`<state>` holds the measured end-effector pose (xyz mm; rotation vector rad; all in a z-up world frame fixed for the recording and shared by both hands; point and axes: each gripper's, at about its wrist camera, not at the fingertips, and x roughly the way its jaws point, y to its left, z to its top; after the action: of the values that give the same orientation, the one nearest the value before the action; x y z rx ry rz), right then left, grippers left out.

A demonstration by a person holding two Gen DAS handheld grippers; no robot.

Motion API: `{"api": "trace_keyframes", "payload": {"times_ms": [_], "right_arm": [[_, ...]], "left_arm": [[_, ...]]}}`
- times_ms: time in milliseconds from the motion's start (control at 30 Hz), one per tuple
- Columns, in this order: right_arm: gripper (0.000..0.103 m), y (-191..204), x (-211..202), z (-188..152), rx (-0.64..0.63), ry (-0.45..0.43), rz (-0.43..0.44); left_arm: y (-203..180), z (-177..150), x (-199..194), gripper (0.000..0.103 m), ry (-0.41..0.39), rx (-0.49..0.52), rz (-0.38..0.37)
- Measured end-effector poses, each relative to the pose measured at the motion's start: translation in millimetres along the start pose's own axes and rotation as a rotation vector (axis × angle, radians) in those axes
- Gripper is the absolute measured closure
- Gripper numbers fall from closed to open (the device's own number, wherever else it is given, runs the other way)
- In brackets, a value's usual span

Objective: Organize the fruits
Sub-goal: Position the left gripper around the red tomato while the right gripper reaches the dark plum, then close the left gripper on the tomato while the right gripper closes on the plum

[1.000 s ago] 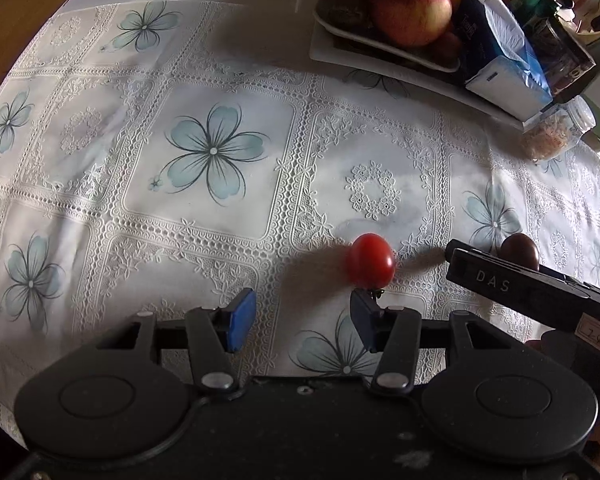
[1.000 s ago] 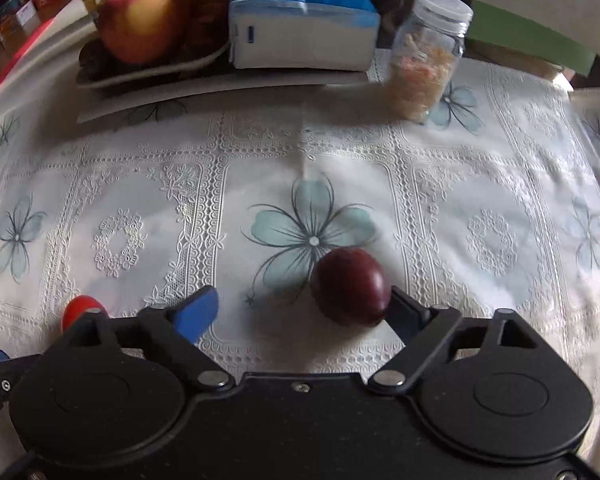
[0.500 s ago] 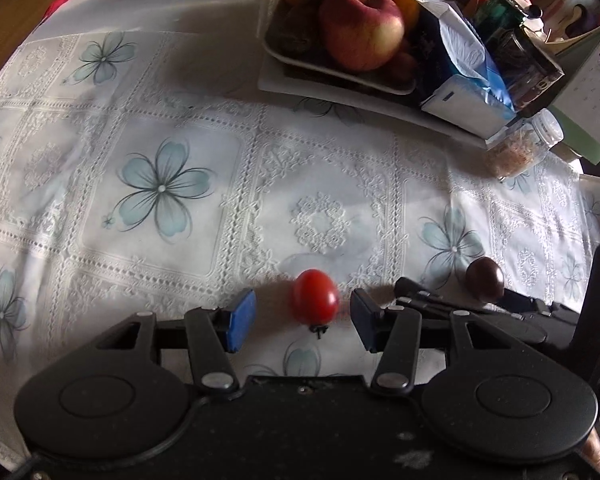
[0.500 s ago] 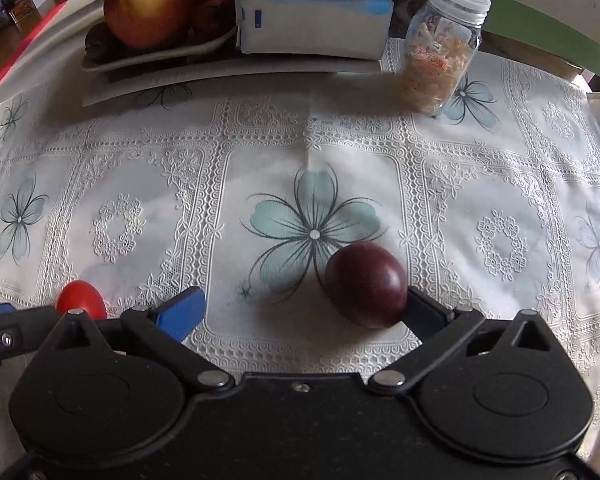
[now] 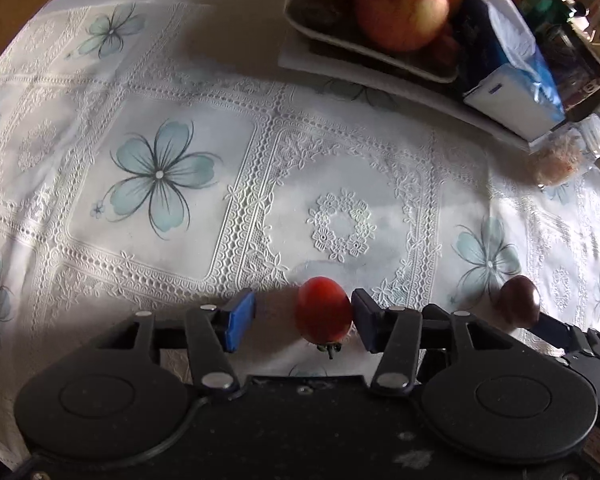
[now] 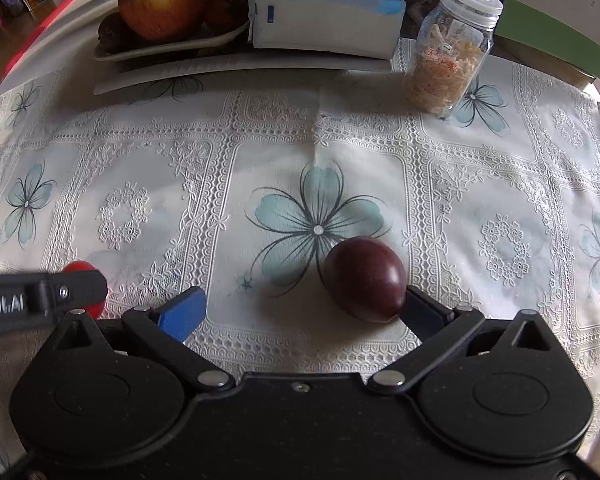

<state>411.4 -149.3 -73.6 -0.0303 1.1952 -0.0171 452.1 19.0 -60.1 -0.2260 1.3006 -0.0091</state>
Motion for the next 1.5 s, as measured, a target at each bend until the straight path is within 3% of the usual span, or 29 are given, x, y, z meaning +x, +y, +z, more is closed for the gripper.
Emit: {"api": "trace_keyframes", "payload": {"times_ms": [133, 400, 433, 533, 567, 867, 1000, 1267, 1500], "right_arm": [[0.0, 1.0, -1.4, -1.9, -0.002, -0.004, 0.0], [0.0, 1.6, -5.7, -6.0, -0.033, 0.0, 0.011], [0.0, 1.7, -5.9, -6.3, -0.048, 0.005, 0.016], [0.0, 1.2, -5.3, -5.3, -0.088, 0.022, 0.03], [0.0, 1.0, -5.4, -5.1, -0.093, 0.026, 0.033], [0.005, -2.2, -8.2, -4.0, -0.121, 0.068, 0.026], [0.013, -8.6, -11.2, -2.5, -0.125, 0.075, 0.024], [0.014, -16.7, -13.5, -7.3, -0.174, 0.089, 0.035], [0.014, -18.9, -14.2, -9.4, -0.206, 0.101, 0.047]], "left_arm": [[-10.2, -2.6, 1.7, 0.046, -0.024, 0.046, 0.049], [-16.9, -8.8, 4.1, 0.039, -0.043, 0.092, 0.062], [-18.2, -10.4, 4.4, 0.036, -0.049, 0.107, 0.06], [-21.2, -14.1, 9.8, 0.003, -0.055, 0.119, -0.006], [-21.7, -14.0, 13.2, 0.0, -0.057, 0.119, -0.028], [-35.1, -20.2, 16.1, 0.0, -0.083, 0.142, 0.028], [-37.2, -25.5, 14.7, 0.0, -0.092, 0.151, 0.041], [-44.2, -21.9, 17.9, 0.0, -0.029, 0.235, 0.055], [-50.6, -26.6, 19.9, 0.0, -0.048, 0.268, 0.089]]}}
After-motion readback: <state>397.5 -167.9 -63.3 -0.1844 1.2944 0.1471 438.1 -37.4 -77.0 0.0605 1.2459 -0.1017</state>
